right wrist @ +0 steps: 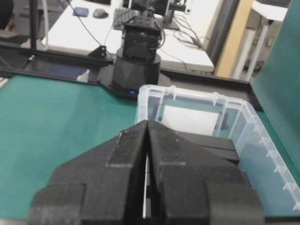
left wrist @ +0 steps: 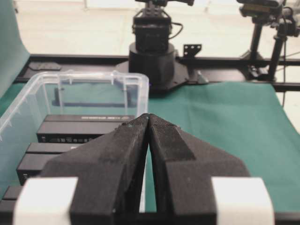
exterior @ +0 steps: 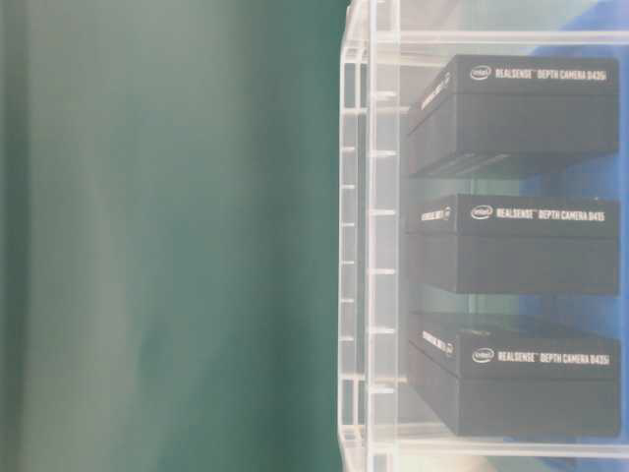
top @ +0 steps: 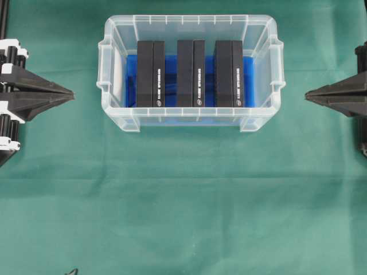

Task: Take the box out of the case with the left arm.
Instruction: 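Raise the left gripper from rest and open it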

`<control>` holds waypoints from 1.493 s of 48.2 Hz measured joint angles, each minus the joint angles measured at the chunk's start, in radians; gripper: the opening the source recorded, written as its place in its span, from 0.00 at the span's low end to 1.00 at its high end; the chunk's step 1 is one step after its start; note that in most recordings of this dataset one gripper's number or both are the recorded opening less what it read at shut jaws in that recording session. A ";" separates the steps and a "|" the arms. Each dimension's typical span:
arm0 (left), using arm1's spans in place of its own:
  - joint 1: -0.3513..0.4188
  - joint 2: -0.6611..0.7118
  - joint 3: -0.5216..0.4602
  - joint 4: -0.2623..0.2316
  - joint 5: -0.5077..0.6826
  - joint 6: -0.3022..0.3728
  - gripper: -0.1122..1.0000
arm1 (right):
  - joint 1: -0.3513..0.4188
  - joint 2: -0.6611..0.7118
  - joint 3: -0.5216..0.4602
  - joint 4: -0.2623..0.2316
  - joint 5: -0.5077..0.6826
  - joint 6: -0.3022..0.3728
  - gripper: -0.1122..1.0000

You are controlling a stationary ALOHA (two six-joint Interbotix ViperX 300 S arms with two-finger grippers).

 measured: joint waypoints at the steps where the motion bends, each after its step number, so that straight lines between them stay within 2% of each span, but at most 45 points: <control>1: 0.000 0.000 0.000 0.000 0.002 0.000 0.10 | 0.000 0.000 0.000 0.000 0.002 0.000 0.12; 6: -0.003 -0.006 -0.002 0.018 0.018 0.005 0.10 | 0.000 0.015 -0.002 0.000 0.043 0.000 0.12; 15: -0.005 -0.009 -0.009 0.021 0.058 -0.003 0.10 | 0.000 0.017 -0.026 0.000 0.150 0.000 0.12; 28: -0.006 -0.020 -0.110 0.023 0.121 -0.020 0.10 | -0.002 -0.009 -0.163 0.000 0.319 0.002 0.12; 37: -0.006 -0.017 -0.250 0.026 0.288 -0.015 0.10 | -0.017 -0.006 -0.293 0.000 0.468 0.002 0.12; 49: -0.006 -0.005 -0.431 0.028 0.483 -0.015 0.10 | -0.025 0.026 -0.445 0.000 0.600 0.000 0.12; 62: -0.006 0.000 -0.486 0.028 0.635 -0.025 0.10 | -0.025 0.069 -0.508 0.000 0.736 0.011 0.12; 68: -0.009 0.020 -0.520 0.026 0.790 -0.025 0.10 | -0.025 0.078 -0.525 0.000 0.847 0.044 0.12; 72: -0.015 0.041 -0.551 0.026 0.922 -0.025 0.10 | -0.026 0.095 -0.549 0.000 0.969 0.069 0.12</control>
